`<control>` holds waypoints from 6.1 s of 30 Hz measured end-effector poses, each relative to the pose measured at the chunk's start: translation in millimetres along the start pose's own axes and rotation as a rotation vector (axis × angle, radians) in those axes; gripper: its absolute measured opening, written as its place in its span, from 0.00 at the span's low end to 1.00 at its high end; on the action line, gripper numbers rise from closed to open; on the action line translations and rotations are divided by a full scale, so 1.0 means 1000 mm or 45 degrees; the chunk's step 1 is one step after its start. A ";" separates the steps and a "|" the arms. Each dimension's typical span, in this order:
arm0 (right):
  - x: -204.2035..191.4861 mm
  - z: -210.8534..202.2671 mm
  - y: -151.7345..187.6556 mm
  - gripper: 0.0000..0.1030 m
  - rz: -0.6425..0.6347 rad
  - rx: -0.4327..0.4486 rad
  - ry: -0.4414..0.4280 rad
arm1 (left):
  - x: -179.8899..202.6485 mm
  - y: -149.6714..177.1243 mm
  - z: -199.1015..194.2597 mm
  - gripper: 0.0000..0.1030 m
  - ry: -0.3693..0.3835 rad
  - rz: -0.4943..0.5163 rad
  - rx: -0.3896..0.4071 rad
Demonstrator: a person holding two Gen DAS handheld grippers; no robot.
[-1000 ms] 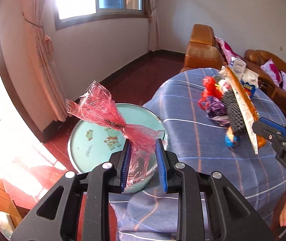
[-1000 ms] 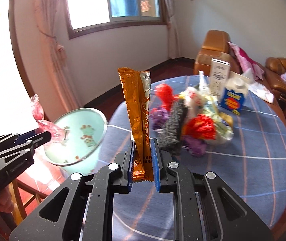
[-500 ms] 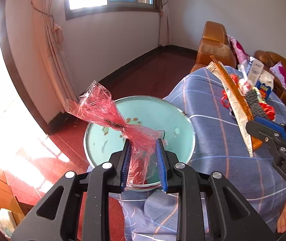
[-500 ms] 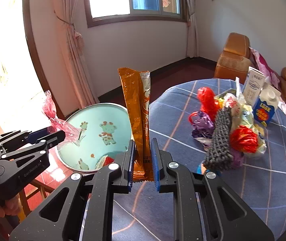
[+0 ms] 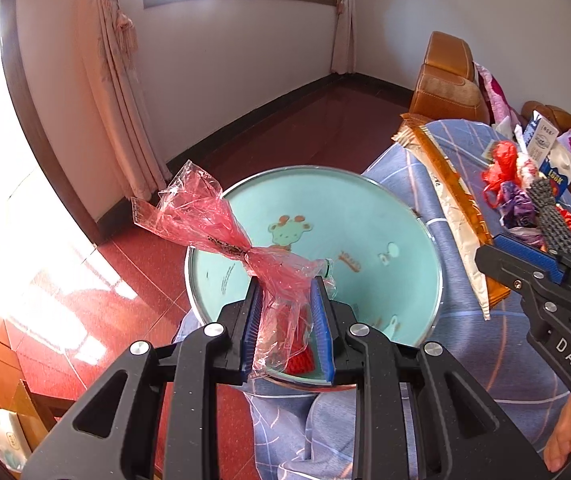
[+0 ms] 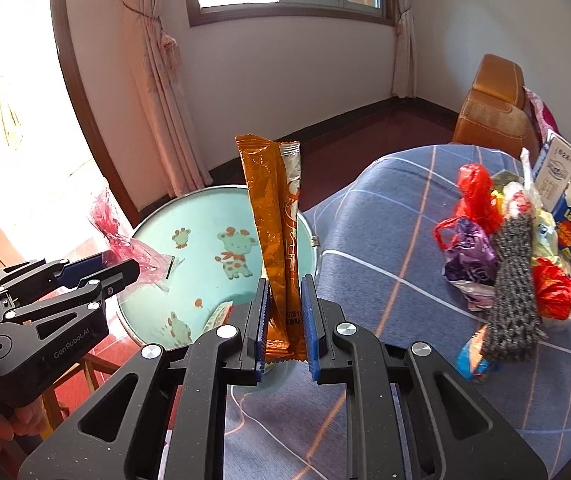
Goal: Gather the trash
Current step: 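Carry the pink bag and orange wrapper over the blue bin with both tools, then open both tools to drop the pink bag and orange wrapper into the bin, then move the left tool to the black mesh net and grasp it, then lift the black net toward the bin with the left tool while the right tool grasps the red bag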
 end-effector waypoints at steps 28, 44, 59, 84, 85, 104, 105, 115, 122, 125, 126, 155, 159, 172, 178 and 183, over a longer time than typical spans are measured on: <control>-0.010 0.073 -0.002 0.34 -0.002 -0.126 -0.084 | -0.004 -0.002 0.051 0.28 0.013 0.055 -0.106; 0.014 0.019 -0.010 0.48 0.067 0.024 0.018 | 0.001 -0.007 0.025 0.70 -0.077 0.062 -0.036; 0.053 -0.018 0.009 0.53 0.166 0.048 0.108 | 0.041 -0.002 -0.013 0.77 -0.066 0.121 0.023; 0.154 -0.093 0.053 0.53 0.363 0.154 0.272 | 0.140 0.004 -0.028 0.80 0.073 0.276 0.022; 0.161 -0.095 0.057 0.53 0.378 0.153 0.285 | 0.145 0.003 -0.028 0.80 0.082 0.281 0.024; 0.237 -0.113 0.092 0.47 0.530 0.138 0.402 | 0.257 -0.043 -0.025 0.73 0.283 0.373 0.077; 0.238 -0.112 0.093 0.47 0.533 0.137 0.400 | 0.263 -0.044 -0.022 0.73 0.290 0.380 0.073; 0.251 -0.110 0.095 0.44 0.563 0.131 0.387 | 0.284 -0.037 0.013 0.24 0.327 0.373 -0.046; 0.248 -0.106 0.083 0.41 0.568 0.142 0.345 | 0.273 -0.042 0.004 0.15 0.351 0.354 0.003; 0.240 -0.105 0.069 0.41 0.546 0.171 0.318 | 0.261 -0.045 -0.009 0.15 0.362 0.344 0.032; 0.236 -0.103 0.063 0.41 0.533 0.179 0.308 | 0.257 -0.047 -0.013 0.15 0.359 0.343 0.040; 0.190 -0.075 0.009 0.18 0.453 0.214 0.285 | 0.133 -0.039 -0.023 0.15 0.206 0.172 0.055; 0.171 -0.080 -0.001 0.18 0.374 0.233 0.287 | 0.119 -0.038 -0.029 0.15 0.176 0.159 0.074; 0.111 -0.059 -0.013 0.18 0.233 0.188 0.227 | 0.059 -0.026 -0.032 0.15 0.082 0.075 0.082; 0.087 -0.047 -0.018 0.18 0.184 0.170 0.187 | 0.037 -0.021 -0.027 0.15 0.053 0.031 0.071; 0.067 -0.038 -0.022 0.18 0.135 0.155 0.158 | 0.022 -0.020 -0.022 0.15 0.037 -0.004 0.065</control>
Point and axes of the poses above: each gripper's, at about its wrist camera, not at the fingertips, and z roughly the way its jaws point, x to its right, y to its underside, the point moved 5 cm from there along z, roughly the way its jaws point, and after that the axes turned 3 degrees about -y, right-handed, at the moved point
